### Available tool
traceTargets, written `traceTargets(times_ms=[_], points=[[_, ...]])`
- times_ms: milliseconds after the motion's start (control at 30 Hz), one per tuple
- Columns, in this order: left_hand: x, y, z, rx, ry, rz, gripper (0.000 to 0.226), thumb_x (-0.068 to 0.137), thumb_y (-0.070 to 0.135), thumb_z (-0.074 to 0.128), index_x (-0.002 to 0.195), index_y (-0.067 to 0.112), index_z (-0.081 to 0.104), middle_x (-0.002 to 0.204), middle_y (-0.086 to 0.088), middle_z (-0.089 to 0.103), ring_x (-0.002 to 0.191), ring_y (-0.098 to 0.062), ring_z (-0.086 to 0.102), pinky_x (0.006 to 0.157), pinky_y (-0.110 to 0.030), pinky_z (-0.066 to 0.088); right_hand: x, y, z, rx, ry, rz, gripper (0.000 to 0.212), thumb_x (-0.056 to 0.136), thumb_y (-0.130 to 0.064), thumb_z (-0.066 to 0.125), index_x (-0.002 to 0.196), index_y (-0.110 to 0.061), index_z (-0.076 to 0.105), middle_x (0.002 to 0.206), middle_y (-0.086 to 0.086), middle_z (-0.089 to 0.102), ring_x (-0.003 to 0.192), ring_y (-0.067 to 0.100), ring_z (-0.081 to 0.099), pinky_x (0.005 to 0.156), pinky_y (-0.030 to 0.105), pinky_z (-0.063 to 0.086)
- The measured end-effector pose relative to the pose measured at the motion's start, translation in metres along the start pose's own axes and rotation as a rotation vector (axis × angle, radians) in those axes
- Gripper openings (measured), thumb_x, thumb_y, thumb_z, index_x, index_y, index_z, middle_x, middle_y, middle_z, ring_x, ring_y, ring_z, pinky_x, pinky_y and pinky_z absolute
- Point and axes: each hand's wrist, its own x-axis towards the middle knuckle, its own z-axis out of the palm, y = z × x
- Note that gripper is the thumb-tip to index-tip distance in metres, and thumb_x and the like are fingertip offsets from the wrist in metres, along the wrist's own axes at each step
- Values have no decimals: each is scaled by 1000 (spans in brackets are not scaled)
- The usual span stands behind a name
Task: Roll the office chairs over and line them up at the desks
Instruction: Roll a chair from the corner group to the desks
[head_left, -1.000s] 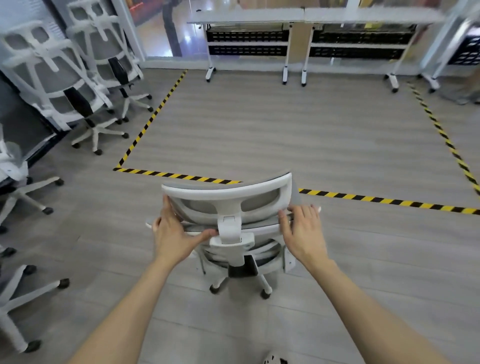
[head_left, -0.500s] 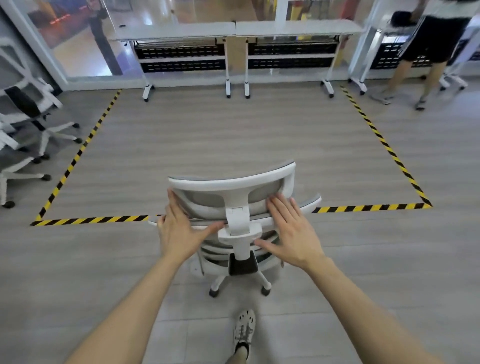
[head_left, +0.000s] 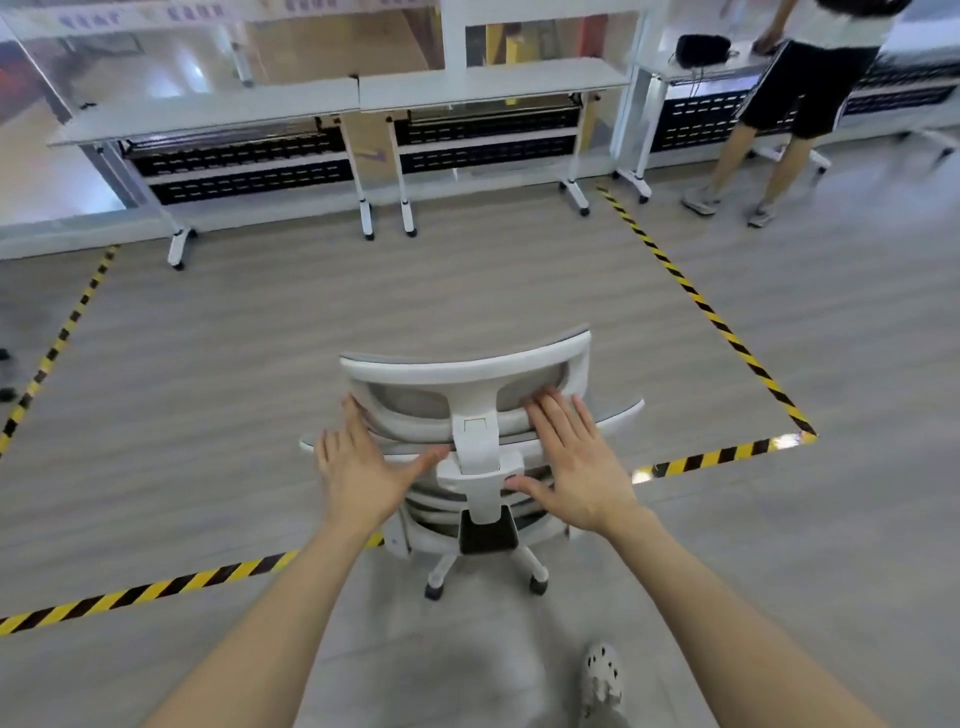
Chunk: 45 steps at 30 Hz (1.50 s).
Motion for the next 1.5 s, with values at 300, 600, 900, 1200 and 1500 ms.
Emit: traceTargets(times_ms=[300, 600, 900, 1200, 1500], points=[[207, 127, 98, 109, -8, -42, 147, 66, 116, 39, 176, 27, -1, 176, -6, 35, 168, -30, 21, 139, -56, -2, 183, 189, 24, -6, -90, 16, 113, 99, -91, 30, 173, -6, 21, 179, 16, 20, 170, 35, 9, 138, 59, 7], [418, 241, 184, 103, -113, -107, 154, 58, 120, 27, 176, 25, -1, 185, -3, 9, 171, -20, -7, 138, -56, 1, 364, 358, 40, -5, -109, 27, 115, 98, -90, 34, 174, -6, 15, 182, 15, 14, 171, 32, -2, 137, 50, -14], [662, 331, 258, 45, -145, 10, 150, 60, 118, 36, 176, 27, 2, 184, 0, 11, 171, -18, -9, 137, -60, 9, 551, 497, 72, 33, -5, 152, 109, 95, -89, 48, 171, -13, 28, 176, 9, 30, 168, 31, 16, 140, 49, 2], [884, 442, 319, 118, -261, 61, 143, 68, 114, 36, 175, 22, 14, 183, 2, 15, 170, -17, -13, 134, -63, 21, 729, 641, 97, 36, -32, 256, 113, 95, -91, 42, 175, -17, 14, 183, 6, 15, 171, 24, 1, 140, 48, -4], [1072, 545, 386, 157, -280, 82, 142, 69, 115, 33, 173, 19, 20, 181, 1, 18, 170, -17, -10, 131, -65, 27, 891, 791, 112, 55, 6, 271, 111, 93, -89, 47, 173, -16, 21, 179, 6, 24, 170, 26, 12, 140, 50, 4]])
